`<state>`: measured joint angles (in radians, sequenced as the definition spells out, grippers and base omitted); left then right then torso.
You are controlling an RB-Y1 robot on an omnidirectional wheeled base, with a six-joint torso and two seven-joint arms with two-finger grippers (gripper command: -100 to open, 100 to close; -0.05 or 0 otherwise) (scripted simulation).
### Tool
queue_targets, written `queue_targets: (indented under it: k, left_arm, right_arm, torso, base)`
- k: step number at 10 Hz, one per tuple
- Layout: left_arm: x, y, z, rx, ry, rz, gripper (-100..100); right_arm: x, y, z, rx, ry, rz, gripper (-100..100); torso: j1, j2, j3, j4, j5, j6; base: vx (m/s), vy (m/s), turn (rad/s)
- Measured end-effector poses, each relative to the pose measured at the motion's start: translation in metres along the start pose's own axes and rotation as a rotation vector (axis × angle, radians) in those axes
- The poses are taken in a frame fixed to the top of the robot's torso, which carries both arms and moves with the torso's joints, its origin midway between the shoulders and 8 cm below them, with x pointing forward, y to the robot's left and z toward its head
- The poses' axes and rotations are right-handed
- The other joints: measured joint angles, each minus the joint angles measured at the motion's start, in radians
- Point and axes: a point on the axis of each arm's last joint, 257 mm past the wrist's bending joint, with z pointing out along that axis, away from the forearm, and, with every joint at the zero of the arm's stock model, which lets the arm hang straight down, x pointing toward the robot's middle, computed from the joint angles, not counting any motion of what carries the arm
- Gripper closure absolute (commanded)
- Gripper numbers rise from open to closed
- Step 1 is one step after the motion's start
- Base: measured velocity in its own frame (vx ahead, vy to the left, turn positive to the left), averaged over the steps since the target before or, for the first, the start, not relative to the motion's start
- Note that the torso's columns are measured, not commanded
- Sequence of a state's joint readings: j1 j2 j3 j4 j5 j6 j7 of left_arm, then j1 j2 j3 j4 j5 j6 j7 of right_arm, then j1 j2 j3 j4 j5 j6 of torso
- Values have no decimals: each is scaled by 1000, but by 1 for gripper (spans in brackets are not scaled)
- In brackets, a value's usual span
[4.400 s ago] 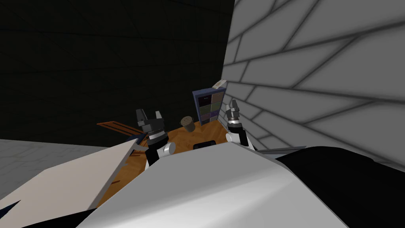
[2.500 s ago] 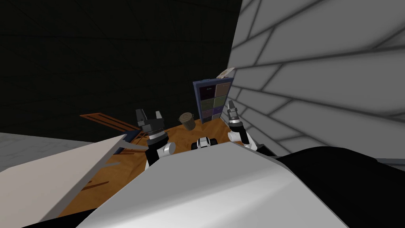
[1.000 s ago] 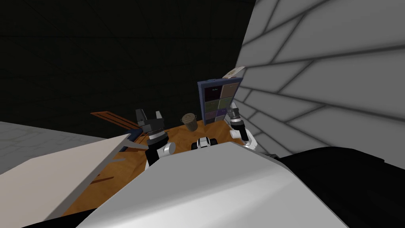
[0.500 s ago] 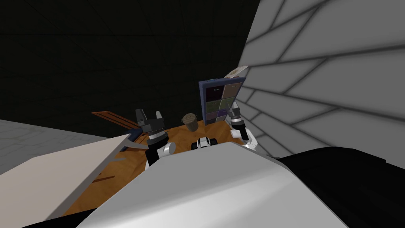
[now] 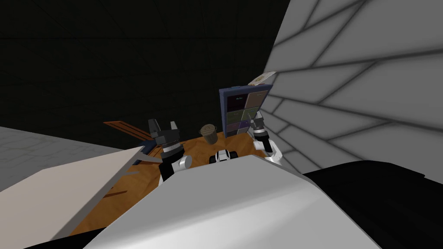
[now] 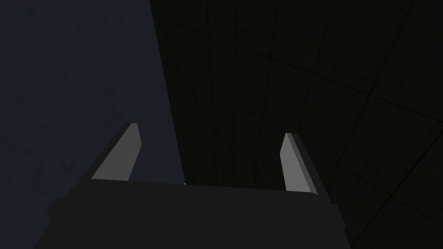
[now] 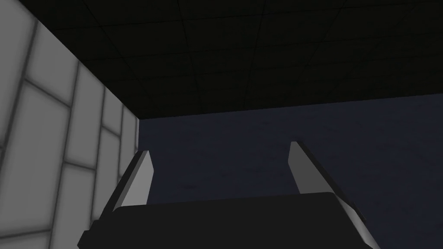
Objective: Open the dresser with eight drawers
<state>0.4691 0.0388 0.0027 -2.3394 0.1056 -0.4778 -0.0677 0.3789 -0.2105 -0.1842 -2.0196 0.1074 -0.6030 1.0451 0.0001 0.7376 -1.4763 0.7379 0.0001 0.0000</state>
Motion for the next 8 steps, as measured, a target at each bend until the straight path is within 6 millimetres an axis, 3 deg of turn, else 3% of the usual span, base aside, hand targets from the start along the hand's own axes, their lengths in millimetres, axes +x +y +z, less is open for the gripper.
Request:
queue_targets:
  k: [8]
  left_arm:
    - [0,0,0,0,0,0,0]
  right_arm:
    - [13,-17,-4,-13,19,-288,-100]
  torso:
    - [0,0,0,0,0,0]
  base:
    - [49,11,40]
